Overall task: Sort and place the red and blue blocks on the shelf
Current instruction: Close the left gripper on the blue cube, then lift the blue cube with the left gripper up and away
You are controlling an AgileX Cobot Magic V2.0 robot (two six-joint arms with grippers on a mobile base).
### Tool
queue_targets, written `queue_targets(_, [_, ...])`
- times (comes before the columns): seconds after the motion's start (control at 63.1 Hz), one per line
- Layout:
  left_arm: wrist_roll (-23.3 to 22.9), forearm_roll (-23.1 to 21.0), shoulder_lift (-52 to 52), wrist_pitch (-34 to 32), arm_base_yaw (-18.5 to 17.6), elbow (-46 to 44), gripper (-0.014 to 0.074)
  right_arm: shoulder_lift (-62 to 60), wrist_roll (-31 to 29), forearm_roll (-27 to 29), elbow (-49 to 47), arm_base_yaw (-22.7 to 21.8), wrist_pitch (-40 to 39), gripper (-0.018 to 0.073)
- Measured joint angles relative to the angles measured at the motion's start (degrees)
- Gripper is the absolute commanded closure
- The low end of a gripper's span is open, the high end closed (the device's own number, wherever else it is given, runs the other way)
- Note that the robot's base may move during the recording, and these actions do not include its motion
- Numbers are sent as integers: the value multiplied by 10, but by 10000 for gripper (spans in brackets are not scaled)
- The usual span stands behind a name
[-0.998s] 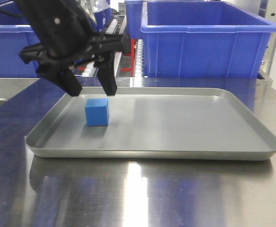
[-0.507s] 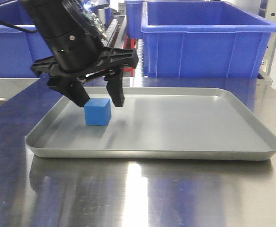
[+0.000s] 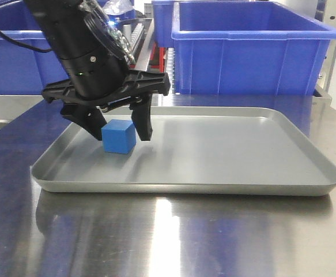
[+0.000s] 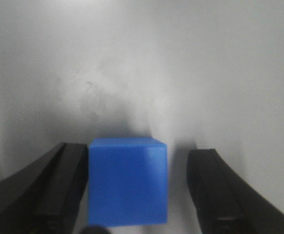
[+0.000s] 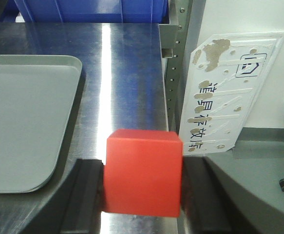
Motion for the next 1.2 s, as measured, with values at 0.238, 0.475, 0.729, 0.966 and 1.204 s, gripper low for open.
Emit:
queue_targets(0.238, [0, 0, 0, 6, 0, 0, 197, 0, 0, 0, 0, 0, 0, 499])
queue_targets(0.475, [0, 0, 0, 12, 0, 0, 403, 0, 0, 0, 0, 0, 0, 499])
queue_targets(0.729, [0, 2, -7, 23, 0, -1, 471, 0, 0, 0, 0, 0, 0, 499])
queue_targets(0.966, [0, 39, -46, 43, 0, -1, 471, 0, 0, 0, 0, 0, 0, 499])
queue_targets(1.204, [-1, 82, -115, 88, 17, -1, 471, 0, 0, 0, 0, 0, 0, 499])
